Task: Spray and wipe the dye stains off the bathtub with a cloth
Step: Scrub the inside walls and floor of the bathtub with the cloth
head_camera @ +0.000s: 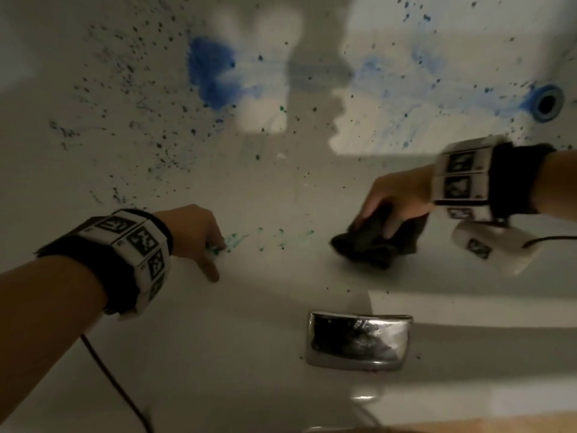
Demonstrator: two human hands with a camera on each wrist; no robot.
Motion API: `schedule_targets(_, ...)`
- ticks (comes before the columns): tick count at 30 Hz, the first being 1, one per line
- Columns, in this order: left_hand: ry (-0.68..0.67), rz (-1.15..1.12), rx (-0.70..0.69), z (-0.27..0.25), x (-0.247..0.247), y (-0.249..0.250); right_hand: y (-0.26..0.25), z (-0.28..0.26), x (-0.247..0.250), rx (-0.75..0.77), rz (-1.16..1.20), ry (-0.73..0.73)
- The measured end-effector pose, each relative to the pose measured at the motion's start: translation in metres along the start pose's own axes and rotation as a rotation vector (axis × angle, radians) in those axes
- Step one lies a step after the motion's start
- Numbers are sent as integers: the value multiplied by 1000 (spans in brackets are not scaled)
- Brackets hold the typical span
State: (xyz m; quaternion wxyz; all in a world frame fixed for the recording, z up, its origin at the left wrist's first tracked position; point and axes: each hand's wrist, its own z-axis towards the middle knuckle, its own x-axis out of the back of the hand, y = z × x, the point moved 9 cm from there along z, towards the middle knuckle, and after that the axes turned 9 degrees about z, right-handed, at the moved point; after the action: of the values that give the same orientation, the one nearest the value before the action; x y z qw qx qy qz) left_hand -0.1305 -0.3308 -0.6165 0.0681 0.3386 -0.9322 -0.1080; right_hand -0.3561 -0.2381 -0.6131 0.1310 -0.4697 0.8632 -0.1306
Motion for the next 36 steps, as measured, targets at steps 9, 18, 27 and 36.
schedule_targets(9, -17, 13, -62, 10, 3, 4, 62, 19, -29, -277, -130, -78)
schedule_targets(18, 27, -97, -72, 7, 1, -6, -84, 91, -23, 35, 65, -30)
schedule_targets(27, 12, -128, -81, 10, 0, -12, -36, 75, 33, -92, 78, 131)
schedule_targets(36, -54, -177, -86, 15, -5, -16, -3, 73, -12, -199, -18, -35)
